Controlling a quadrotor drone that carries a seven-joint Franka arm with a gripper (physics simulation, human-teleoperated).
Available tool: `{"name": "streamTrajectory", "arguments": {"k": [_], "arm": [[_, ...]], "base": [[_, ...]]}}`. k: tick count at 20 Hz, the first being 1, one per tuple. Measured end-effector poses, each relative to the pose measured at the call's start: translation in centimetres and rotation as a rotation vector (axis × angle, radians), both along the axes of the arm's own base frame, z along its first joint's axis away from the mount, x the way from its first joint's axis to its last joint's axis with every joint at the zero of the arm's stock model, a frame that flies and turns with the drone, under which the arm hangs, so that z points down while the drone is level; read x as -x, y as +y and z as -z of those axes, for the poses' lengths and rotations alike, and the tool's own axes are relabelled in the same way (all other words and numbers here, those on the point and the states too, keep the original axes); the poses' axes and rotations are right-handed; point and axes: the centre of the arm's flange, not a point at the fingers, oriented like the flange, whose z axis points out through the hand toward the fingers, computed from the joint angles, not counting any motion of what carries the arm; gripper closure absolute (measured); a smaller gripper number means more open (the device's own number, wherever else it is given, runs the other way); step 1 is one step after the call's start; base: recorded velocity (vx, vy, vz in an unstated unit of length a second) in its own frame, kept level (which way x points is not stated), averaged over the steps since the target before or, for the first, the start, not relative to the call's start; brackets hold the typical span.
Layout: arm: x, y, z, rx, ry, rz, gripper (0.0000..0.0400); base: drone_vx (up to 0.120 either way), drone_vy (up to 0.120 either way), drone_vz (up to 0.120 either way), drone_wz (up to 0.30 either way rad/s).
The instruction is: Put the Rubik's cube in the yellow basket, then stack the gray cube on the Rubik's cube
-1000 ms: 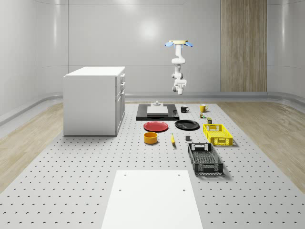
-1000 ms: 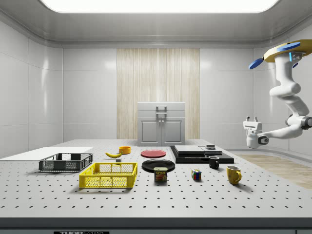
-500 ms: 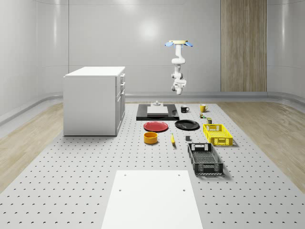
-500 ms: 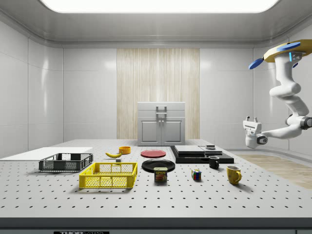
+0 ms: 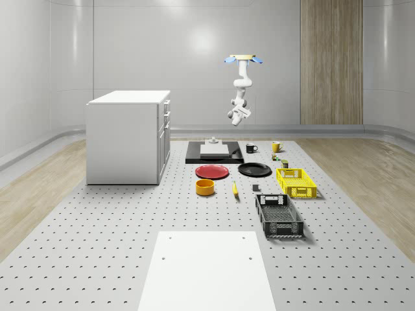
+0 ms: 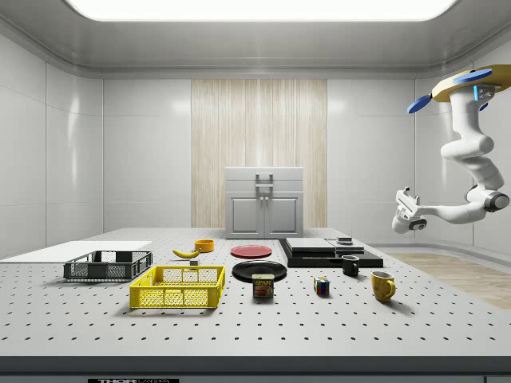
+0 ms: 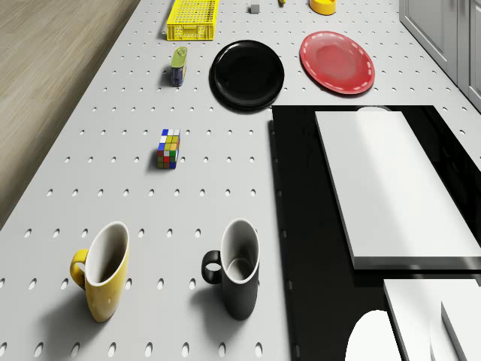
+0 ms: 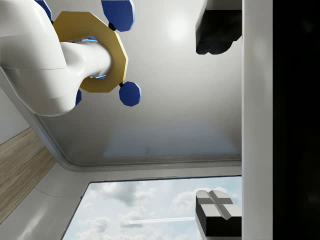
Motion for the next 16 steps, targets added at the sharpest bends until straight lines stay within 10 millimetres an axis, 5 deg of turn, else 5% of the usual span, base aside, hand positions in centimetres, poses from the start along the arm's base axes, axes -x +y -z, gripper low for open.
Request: {"name": "streamTrajectory", "arguments": {"k": [4, 7, 11, 16], "arm": [[-0.1, 3.1, 4.4, 0.544, -0.001, 0.018, 0.0000], [-0.3, 3.5, 9.4, 1.057, 0.000, 0.037, 0.0000], [-0.5, 0.7, 14.7, 1.672, 0.001, 0.059, 0.0000], [-0.5, -3.1, 17.1, 2.124, 0.003, 0.072, 0.0000]], "base": [[0.000, 0.000, 0.000, 0.000], [0.000, 0.000, 0.000, 0.000], [0.000, 0.000, 0.000, 0.000], [0.080, 0.088, 0.000, 0.000]]}}
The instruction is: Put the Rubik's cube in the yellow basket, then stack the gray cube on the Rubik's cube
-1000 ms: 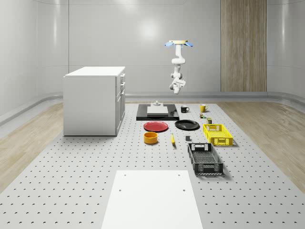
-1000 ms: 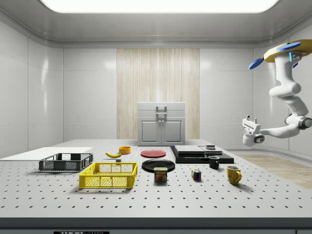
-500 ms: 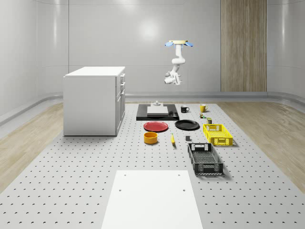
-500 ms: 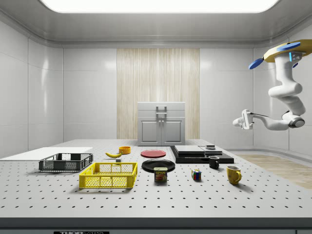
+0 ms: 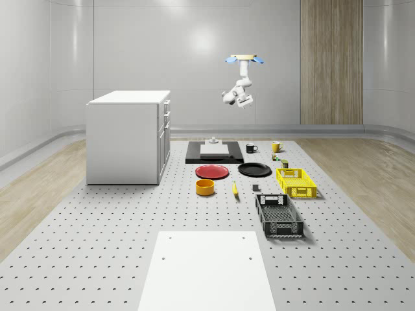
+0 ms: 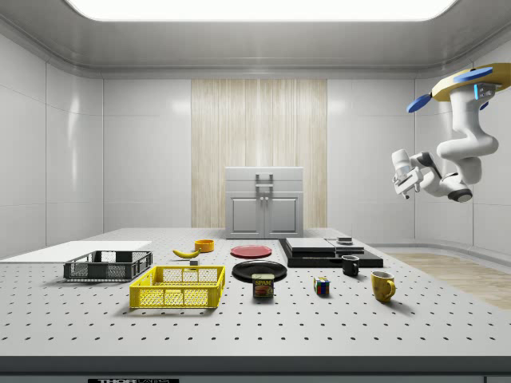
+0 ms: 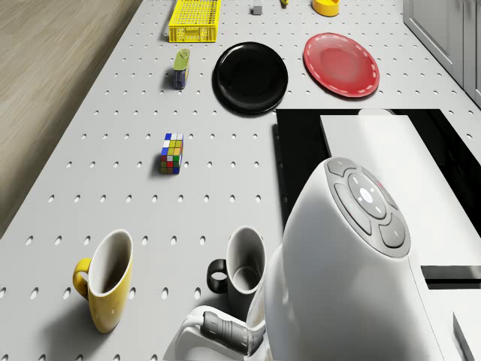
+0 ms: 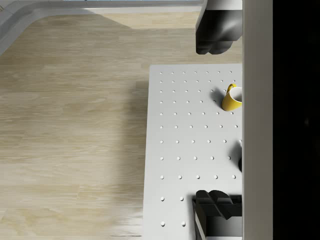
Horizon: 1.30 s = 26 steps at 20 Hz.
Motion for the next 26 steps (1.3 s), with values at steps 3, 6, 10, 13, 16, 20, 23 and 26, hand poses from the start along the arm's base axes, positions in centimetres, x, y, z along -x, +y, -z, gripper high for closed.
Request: {"name": "streamTrajectory", "arguments": {"k": [3, 6, 10, 13, 16, 20, 23, 26], "arm": [[0.0, -1.3, 0.4, 0.138, 0.003, 0.004, 0.0000], [0.0, -2.1, 0.5, 0.220, 0.005, 0.006, 0.0000], [0.0, -2.7, 0.6, 0.278, 0.007, 0.008, 0.0000], [0.0, -2.9, 0.6, 0.301, 0.008, 0.008, 0.0000], [0.0, -3.0, 0.6, 0.315, 0.008, 0.008, 0.0000], [0.0, -3.1, 0.6, 0.324, 0.009, 0.008, 0.0000], [0.0, -3.2, 0.7, 0.328, 0.009, 0.008, 0.0000], [0.0, -3.2, 0.7, 0.330, 0.009, 0.008, 0.0000]], "base": [[0.120, 0.120, 0.000, 0.000], [0.120, 0.120, 0.000, 0.000], [0.120, 0.120, 0.000, 0.000], [0.120, 0.120, 0.000, 0.000], [0.120, 0.120, 0.000, 0.000], [0.120, 0.120, -0.010, 0.000], [0.120, 0.120, -0.120, 0.000], [0.120, 0.120, -0.120, 0.000]]}}
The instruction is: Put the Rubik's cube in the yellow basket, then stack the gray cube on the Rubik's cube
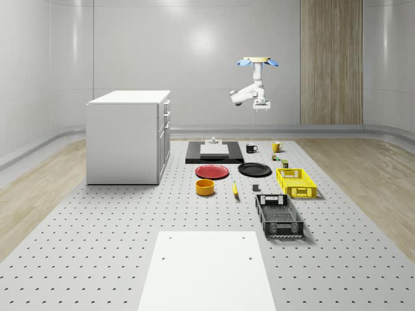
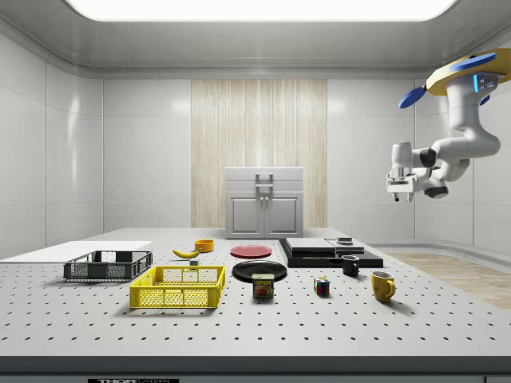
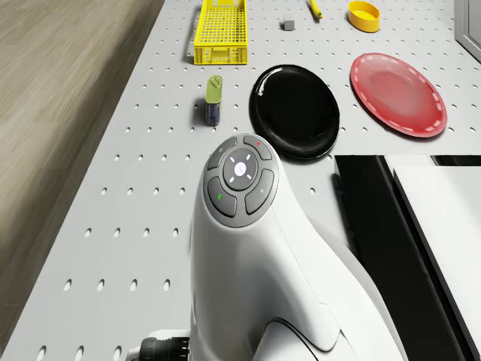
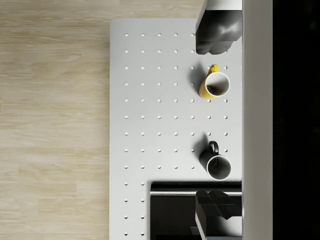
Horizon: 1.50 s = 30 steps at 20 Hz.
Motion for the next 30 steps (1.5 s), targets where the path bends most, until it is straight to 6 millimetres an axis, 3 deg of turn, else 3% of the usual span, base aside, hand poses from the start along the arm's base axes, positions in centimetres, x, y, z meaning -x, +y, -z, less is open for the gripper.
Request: {"name": "streamTrajectory", "arguments": {"k": [19, 24, 30], "arm": [[0.00, -0.02, 0.00, 0.003, 0.000, 0.000, 0.0000], [0.00, -0.02, 0.01, 0.003, 0.000, 0.000, 0.0000], [0.00, -0.02, 0.01, 0.003, 0.000, 0.000, 0.0000]], "base": [[0.120, 0.120, -0.118, 0.000], [0.120, 0.112, 0.000, 0.000], [0.120, 0.000, 0.000, 0.000]]}}
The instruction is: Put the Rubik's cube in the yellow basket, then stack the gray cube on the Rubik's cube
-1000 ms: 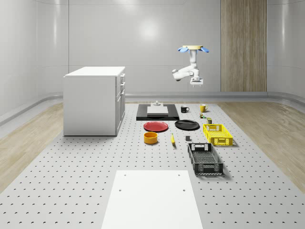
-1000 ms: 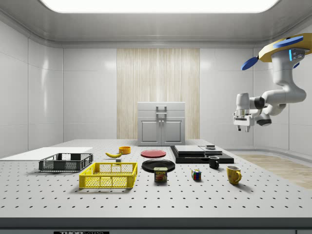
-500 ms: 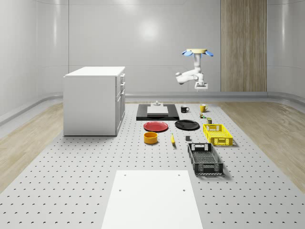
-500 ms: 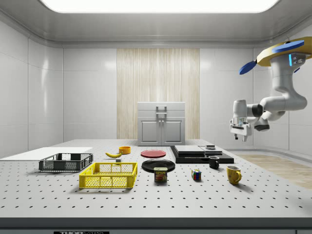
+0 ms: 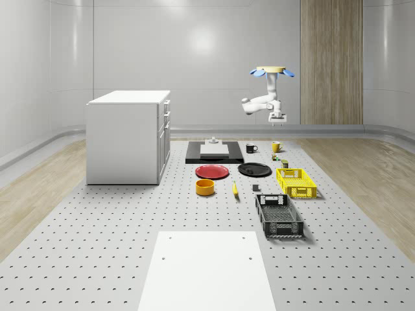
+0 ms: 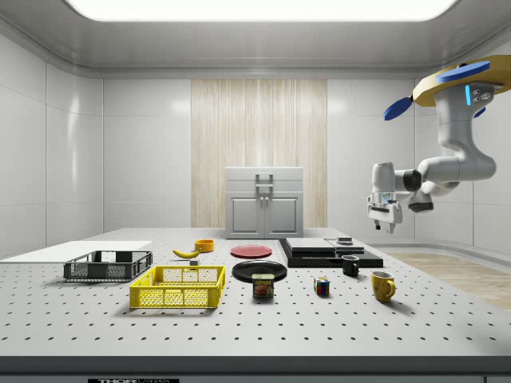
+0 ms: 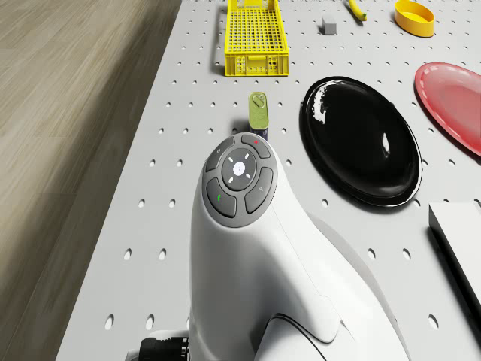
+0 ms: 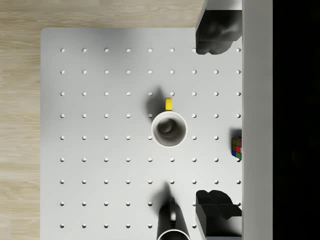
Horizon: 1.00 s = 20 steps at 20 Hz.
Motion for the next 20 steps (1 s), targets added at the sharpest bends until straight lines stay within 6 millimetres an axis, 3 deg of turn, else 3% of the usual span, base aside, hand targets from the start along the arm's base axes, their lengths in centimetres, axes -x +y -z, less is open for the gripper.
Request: {"name": "streamTrajectory", "arguments": {"k": [4, 12, 17, 20], "arm": [[0.00, 0.00, 0.00, 0.000, 0.000, 0.000, 0.0000], [0.00, 0.00, 0.00, 0.000, 0.000, 0.000, 0.0000], [0.00, 0.00, 0.00, 0.000, 0.000, 0.000, 0.0000], [0.00, 0.00, 0.00, 0.000, 0.000, 0.000, 0.0000]], "base": [[0.120, -0.110, 0.000, 0.000], [0.120, -0.115, -0.110, 0.000], [0.024, 0.000, -0.104, 0.000], [0.107, 0.000, -0.120, 0.000]]}}
